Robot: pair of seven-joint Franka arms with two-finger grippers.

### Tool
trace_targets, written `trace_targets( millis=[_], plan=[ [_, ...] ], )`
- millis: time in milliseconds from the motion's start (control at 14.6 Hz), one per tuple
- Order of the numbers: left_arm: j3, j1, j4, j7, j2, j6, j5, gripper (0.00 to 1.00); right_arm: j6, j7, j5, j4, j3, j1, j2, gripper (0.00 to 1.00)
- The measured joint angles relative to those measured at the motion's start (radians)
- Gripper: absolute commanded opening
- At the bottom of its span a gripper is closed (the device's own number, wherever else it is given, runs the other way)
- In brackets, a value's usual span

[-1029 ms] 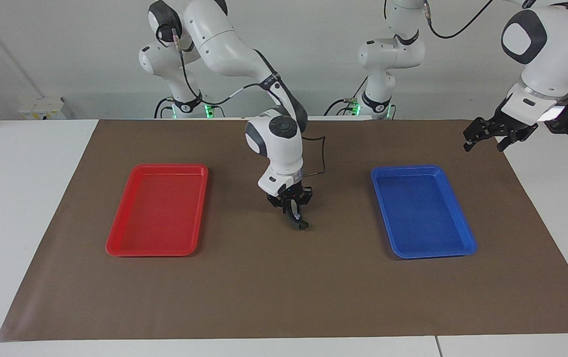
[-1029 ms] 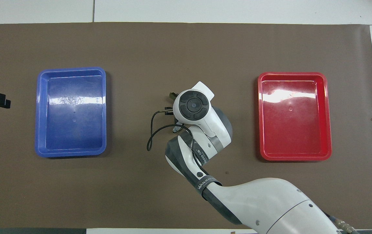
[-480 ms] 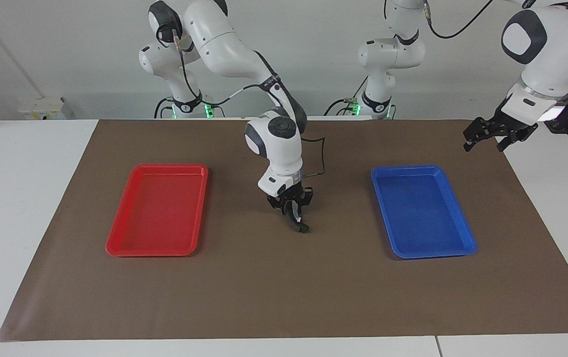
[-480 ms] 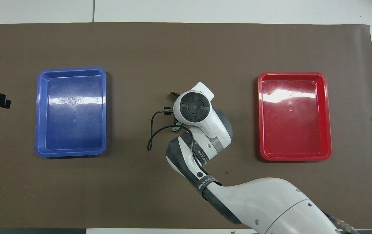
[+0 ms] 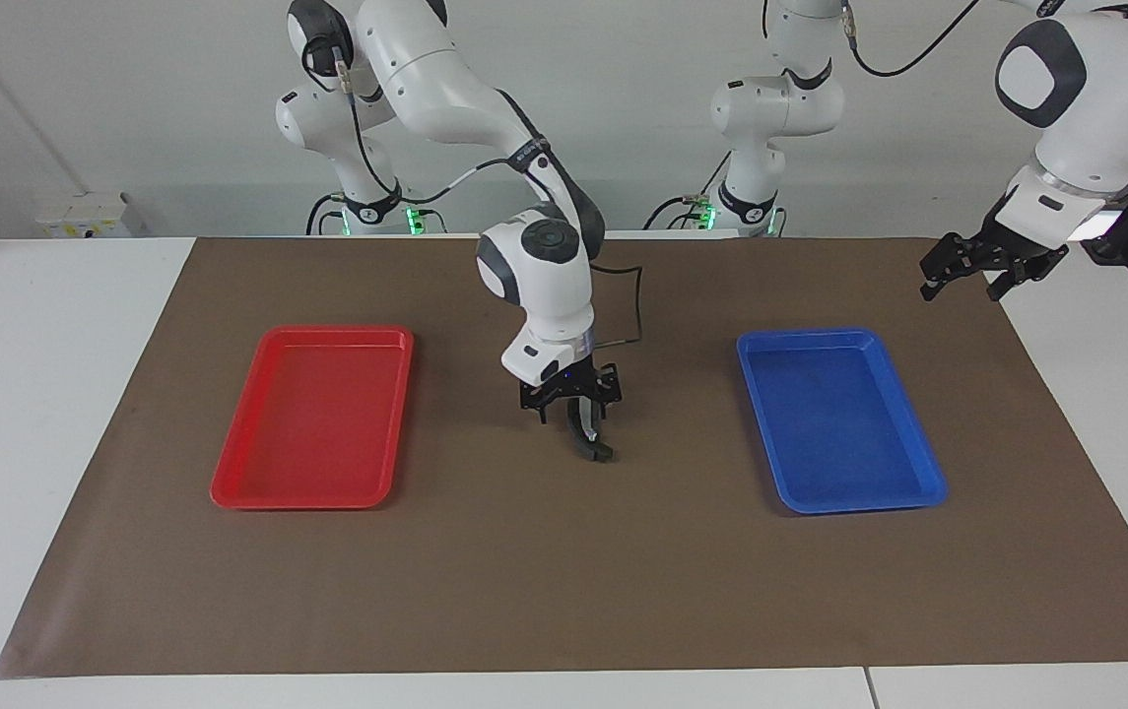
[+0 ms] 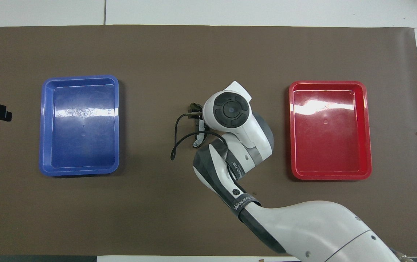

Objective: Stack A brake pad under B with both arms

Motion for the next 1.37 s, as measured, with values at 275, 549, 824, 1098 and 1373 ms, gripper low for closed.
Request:
trace_targets(
  millis=[275,549,824,1098,1373],
  plan=[
    [0.000,0.000,0.000,0.000,0.000,0.000,0.000,0.98,-0.153,-0.100,-0.038,0.002,-0.003,-0.180,-0.147,1.00],
    [0.000,0.000,0.000,0.000,0.000,0.000,0.000,0.98,-0.284,-0.248,-0.043,0.001,-0.003,-0.325,-0.248,1.00],
    [0.000,0.000,0.000,0.000,0.000,0.000,0.000,0.98,-0.446,-0.364,-0.048,0.002,-0.002,-0.429,-0.348,1.00],
    [0.000,0.000,0.000,0.000,0.000,0.000,0.000,0.98,-0.596,-0.428,-0.048,0.006,-0.002,-0.514,-0.451,1.00],
    [0.000,0.000,0.000,0.000,0.000,0.000,0.000,0.98,-0.706,-0.429,-0.048,0.030,-0.001,-0.524,-0.498,1.00]
  ],
)
